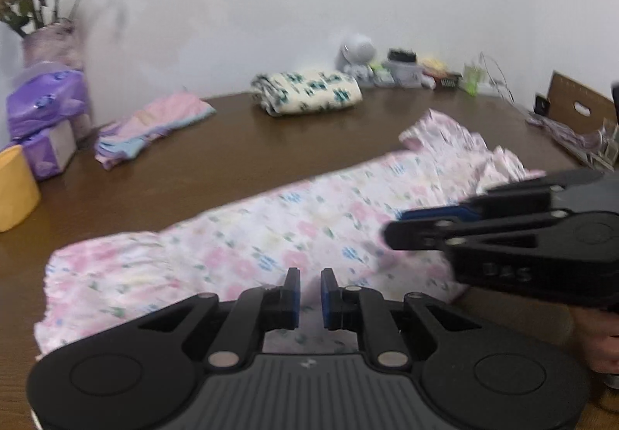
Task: Fold clothes
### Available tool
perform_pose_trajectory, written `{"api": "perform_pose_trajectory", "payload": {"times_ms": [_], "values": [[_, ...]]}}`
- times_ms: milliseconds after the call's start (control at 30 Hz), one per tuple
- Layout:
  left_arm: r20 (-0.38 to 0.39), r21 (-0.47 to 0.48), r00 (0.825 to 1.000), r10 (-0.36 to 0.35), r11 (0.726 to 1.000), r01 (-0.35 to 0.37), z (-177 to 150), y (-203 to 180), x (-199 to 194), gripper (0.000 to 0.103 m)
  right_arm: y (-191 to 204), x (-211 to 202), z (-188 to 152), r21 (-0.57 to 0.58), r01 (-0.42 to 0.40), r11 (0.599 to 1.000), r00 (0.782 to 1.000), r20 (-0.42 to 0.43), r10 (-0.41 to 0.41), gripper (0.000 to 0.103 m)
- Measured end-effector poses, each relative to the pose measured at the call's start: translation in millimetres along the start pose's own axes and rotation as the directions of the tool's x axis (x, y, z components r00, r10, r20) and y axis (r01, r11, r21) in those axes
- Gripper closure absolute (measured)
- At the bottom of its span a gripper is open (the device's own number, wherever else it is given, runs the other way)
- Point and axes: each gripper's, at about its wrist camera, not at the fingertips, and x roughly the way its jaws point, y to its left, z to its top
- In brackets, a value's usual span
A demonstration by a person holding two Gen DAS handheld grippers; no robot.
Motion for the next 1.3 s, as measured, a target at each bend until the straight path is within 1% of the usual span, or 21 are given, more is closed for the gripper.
{"api": "perform_pose_trajectory", "payload": {"times_ms": [100,200,300,367,500,733,967,1133,1300], "values": [[-0.004,-0.007,1.000,0.009,1.000,-0.009,-2,2,3,0.093,3,7,-2,-0.004,-0.001,1.000,1.000,-0.030,0.001,0.091],[-0.004,-0.010,1.000,0.009,1.000,-0.009,-5,4,2,0.092,-2,11,-5,0.017,-0.001,1.000,0.998,-0.058,0.002,0.091],[-0.005,-0.007,1.000,0.012,1.000,-0.012,-6,6,-1,0.092,-5,10,-8,0.020,0.012,1.000,0.998,-0.056,-0.011,0.091],[-0.006,-0.005,1.000,0.015,1.000,-0.015,-7,7,-2,0.092,-5,8,-10,0.006,0.030,1.000,0.998,-0.050,-0.029,0.091],[-0.017,-0.033,0.998,0.052,0.998,-0.053,-7,15,-5,0.092,-8,7,-13,-0.017,0.080,0.997,0.996,-0.037,-0.081,0.091],[-0.035,-0.064,0.996,0.077,0.995,-0.079,-7,26,-9,0.092,-18,5,-12,-0.009,0.137,0.990,0.990,-0.043,-0.138,0.091],[-0.030,-0.104,0.997,0.069,0.992,-0.072,-9,38,-18,0.096,-21,3,-12,-0.001,0.140,0.990,0.989,-0.046,-0.140,0.091],[0.003,-0.107,0.991,0.134,0.985,-0.133,-13,43,-29,0.095,-23,2,-13,0.005,0.135,0.991,0.990,-0.045,-0.134,0.091],[-0.019,-0.152,0.988,0.155,0.976,-0.156,-20,57,-32,0.095,-22,2,-14,-0.006,0.138,0.990,0.990,-0.042,-0.138,0.091]]}}
